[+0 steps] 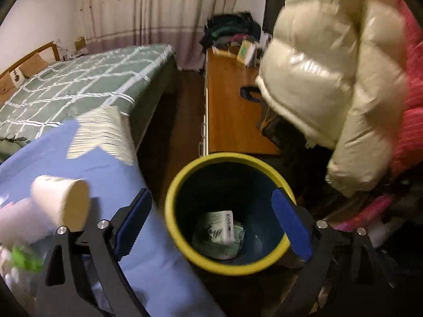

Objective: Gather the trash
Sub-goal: 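Grasp the white receipt box with the left gripper and drop it into the bin, then grasp the white tube with the right gripper and drop it into the bin, then grasp the green-labelled bottle with the left gripper and lift it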

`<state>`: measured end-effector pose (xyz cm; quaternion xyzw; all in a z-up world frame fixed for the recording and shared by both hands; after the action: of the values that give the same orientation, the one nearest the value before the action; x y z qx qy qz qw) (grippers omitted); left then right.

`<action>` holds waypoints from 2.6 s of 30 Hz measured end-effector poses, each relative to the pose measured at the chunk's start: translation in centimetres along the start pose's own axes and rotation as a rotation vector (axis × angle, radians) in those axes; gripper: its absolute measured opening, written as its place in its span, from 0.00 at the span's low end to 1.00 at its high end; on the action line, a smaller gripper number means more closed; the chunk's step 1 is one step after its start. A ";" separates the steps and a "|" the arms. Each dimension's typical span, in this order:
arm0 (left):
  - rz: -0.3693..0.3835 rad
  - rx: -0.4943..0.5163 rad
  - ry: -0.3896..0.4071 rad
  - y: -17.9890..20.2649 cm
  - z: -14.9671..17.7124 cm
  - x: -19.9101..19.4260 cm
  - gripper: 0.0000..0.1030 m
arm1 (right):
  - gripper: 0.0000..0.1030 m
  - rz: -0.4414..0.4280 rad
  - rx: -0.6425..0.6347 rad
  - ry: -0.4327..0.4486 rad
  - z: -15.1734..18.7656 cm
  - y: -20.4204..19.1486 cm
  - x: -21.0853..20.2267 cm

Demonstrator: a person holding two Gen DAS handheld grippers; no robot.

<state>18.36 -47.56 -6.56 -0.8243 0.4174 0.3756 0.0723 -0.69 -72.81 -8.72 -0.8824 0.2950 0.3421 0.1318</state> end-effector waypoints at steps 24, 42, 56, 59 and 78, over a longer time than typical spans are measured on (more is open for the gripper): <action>-0.445 -0.392 0.312 -20.7 19.1 -33.1 0.95 | 0.45 -0.259 -0.270 -0.076 -2.1 -23.9 1.7; -0.399 -0.381 0.249 -20.1 18.5 -28.9 0.95 | 0.14 -0.315 -0.241 -0.213 -1.1 -27.4 6.0; -0.381 -0.359 0.228 -19.1 18.3 -27.7 0.95 | 0.14 -0.264 -0.173 -0.096 -2.5 -21.7 2.2; -0.382 -0.359 0.222 -19.1 18.2 -27.4 0.95 | 0.14 -0.226 -0.126 -0.086 -3.6 -19.4 2.8; -0.381 -0.347 0.188 -18.9 18.2 -25.8 0.95 | 0.18 0.089 0.034 -0.057 -8.5 -9.4 9.9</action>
<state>12.71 -11.25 -5.58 -0.9192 0.1890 0.3431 -0.0395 15.42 -73.30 -9.01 -0.8559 0.3359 0.3676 0.1398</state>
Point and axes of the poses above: each gripper's, at about its wrist camera, not at the fingertips, and x roughly the way its jaws point, y to its right, z to its underside, the point moved 1 cm from there along x, roughly the way its jaws point, and after that the axes turned 8 degrees about z, right-handed, at the moved point
